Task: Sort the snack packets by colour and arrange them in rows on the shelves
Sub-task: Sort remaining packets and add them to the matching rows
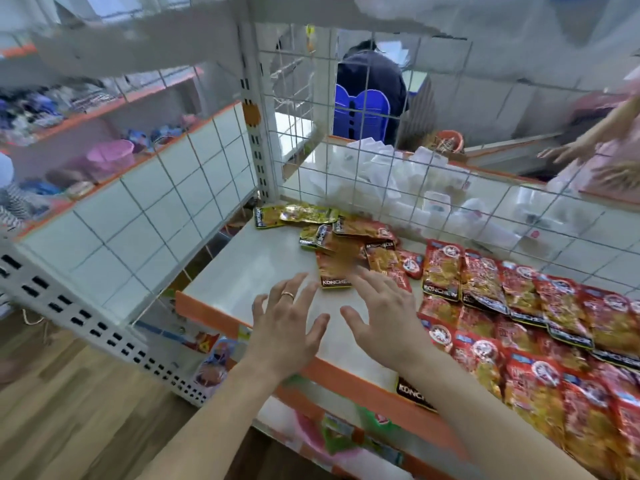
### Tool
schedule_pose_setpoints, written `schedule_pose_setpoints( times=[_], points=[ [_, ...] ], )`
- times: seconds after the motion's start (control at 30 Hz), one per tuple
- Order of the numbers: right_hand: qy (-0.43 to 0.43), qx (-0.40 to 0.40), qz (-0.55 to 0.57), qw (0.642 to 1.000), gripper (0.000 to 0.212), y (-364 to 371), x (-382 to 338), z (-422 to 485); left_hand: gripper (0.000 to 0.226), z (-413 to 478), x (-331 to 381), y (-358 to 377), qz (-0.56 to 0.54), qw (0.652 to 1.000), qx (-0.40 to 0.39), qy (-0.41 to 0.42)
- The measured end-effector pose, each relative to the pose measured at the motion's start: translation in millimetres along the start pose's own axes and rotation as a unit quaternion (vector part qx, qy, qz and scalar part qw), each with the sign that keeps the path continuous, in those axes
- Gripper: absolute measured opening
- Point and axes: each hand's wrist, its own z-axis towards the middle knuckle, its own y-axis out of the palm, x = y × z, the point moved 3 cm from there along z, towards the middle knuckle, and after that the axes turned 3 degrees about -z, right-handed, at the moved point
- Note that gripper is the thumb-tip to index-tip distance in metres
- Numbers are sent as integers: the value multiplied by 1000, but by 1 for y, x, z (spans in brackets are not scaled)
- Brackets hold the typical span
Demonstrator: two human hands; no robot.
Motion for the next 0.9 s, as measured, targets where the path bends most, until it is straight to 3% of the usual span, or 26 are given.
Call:
schedule_pose_setpoints(
  times=[0.3,0.53,0.67,0.8,0.9],
  points=[
    [14,0,7,1000,54,12,-6,44,62,49,-33,0,-12,1000,-1,-5],
    [104,35,-10,994,56,7,3,92,63,119,-57,-9,-18,999,-14,23],
    [172,0,-40,984,60,4,18,118,64,164,-63,-15,-32,999,-20,9],
    [185,-35,-67,980,62,9,22,131,73,200,-73,-10,20,997,-70,17],
    [192,-3,-65,979,68,10,22,129,68,205,-73,-2,28,996,-77,28]
  ],
)
